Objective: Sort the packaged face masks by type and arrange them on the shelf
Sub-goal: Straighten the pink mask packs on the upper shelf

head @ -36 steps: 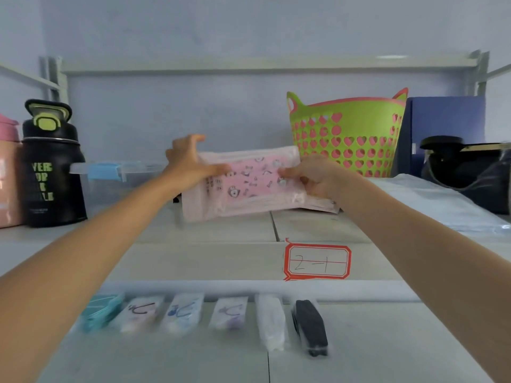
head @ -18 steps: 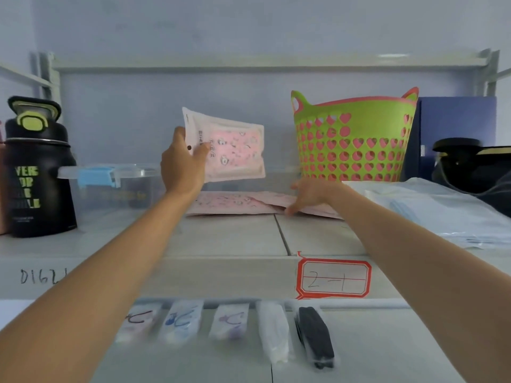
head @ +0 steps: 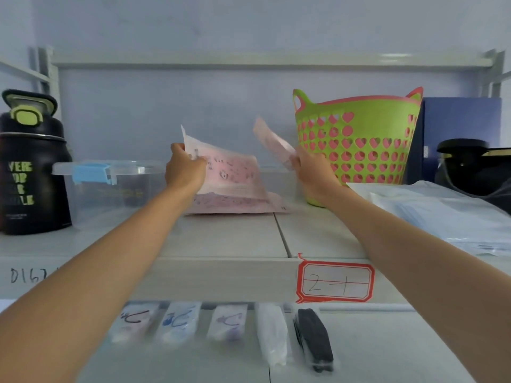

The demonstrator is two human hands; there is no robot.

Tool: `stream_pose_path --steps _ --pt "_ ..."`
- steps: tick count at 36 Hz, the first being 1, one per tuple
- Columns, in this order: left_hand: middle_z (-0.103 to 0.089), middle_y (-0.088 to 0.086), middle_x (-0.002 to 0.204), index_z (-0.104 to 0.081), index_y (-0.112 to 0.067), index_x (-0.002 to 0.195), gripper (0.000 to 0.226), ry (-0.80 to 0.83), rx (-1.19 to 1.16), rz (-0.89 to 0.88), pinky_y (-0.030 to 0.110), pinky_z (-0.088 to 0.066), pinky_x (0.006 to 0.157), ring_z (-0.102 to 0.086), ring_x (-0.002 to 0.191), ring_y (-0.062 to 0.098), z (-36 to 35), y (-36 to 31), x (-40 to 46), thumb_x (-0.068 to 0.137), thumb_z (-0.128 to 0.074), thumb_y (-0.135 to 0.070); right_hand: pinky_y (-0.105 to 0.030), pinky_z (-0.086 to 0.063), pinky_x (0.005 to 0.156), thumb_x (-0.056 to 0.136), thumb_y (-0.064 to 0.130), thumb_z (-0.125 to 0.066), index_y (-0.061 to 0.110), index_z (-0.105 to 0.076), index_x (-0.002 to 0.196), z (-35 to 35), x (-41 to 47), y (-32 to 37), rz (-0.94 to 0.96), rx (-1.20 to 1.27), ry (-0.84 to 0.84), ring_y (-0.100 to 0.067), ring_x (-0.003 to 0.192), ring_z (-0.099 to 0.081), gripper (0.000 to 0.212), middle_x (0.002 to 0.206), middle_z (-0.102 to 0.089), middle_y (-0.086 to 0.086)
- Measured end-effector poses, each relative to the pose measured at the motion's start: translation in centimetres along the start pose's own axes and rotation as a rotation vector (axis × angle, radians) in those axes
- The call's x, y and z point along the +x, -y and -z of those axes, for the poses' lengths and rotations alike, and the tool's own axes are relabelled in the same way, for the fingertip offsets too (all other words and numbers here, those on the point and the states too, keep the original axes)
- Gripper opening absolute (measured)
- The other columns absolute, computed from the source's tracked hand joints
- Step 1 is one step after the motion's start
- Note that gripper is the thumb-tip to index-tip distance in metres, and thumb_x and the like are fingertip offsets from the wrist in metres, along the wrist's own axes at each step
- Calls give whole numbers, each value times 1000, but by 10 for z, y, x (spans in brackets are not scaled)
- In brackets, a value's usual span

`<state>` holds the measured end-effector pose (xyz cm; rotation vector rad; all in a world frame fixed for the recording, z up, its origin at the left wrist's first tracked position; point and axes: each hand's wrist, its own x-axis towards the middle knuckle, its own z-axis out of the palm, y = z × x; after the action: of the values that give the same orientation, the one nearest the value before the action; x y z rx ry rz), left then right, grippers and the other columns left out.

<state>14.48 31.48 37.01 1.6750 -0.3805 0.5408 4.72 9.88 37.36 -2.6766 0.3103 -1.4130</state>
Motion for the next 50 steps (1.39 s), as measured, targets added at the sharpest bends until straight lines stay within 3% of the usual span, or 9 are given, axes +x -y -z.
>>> stream_pose_path --steps 4,10,15,20,23,27,32,38,50 --pt "-65 9 115 -49 -13 128 38 205 -304 323 49 -55 88 -65 101 29 -3 9 8 91 -54 -19 -35 -36 77 102 22 -37 11 -50 131 -8 -9 15 238 4 200 -34 105 -57 33 118 -62 -17" --pt "-70 6 107 -62 -15 109 69 343 -330 471 43 -53 93 -68 99 25 -3 20 14 76 -53 -76 -29 -24 112 99 36 -47 19 -28 149 -21 -20 25 398 -81 569 -21 139 -33 57 154 -32 -2" --pt "-70 9 108 -63 -10 93 26 397 -322 403 39 -59 79 -68 92 23 -6 19 0 78 -81 -21 -25 -7 118 100 41 -42 32 -18 152 -17 -25 19 374 70 706 -9 146 -10 58 159 -10 13" --pt "-64 9 117 -51 -8 122 54 276 -385 308 36 -56 44 -65 91 27 -1 18 3 76 -73 9 -27 -22 115 95 41 -53 21 -47 138 -14 -15 14 72 354 458 -16 138 -35 48 150 -36 1" --pt "-63 6 117 -48 -15 119 54 218 -445 269 37 -58 49 -66 94 27 5 16 5 77 -74 6 -38 -42 101 86 44 -64 13 -48 129 -14 -7 0 -178 430 249 -23 117 -53 55 127 -54 -6" --pt "-67 4 116 -53 -16 122 51 268 -491 223 41 -58 65 -67 98 26 9 14 5 79 -74 2 -34 -46 92 52 66 -81 10 -49 122 -7 -8 -18 -509 852 472 -19 107 -58 95 120 -60 4" --pt "-69 2 105 -58 -17 121 43 492 -453 204 43 -53 89 -66 98 23 11 9 -3 86 -61 8 -47 -45 103 86 32 -68 8 -61 122 -8 -5 -22 -450 1112 532 -25 113 -63 44 119 -67 -8" --pt "-73 4 90 -68 -14 101 29 615 -471 297 38 -56 79 -71 79 22 18 1 -11 84 -49 1 -35 -53 83 80 31 -73 12 -63 115 -8 -7 -20 -457 1021 495 -22 99 -66 40 113 -69 -6" --pt "-75 -6 88 -68 -16 100 38 524 -227 68 22 -57 69 -70 83 9 13 14 -15 66 -86 -10 -45 -45 102 66 37 -76 3 -58 126 -5 -12 -7 -515 1031 624 -27 116 -60 71 126 -62 -13"
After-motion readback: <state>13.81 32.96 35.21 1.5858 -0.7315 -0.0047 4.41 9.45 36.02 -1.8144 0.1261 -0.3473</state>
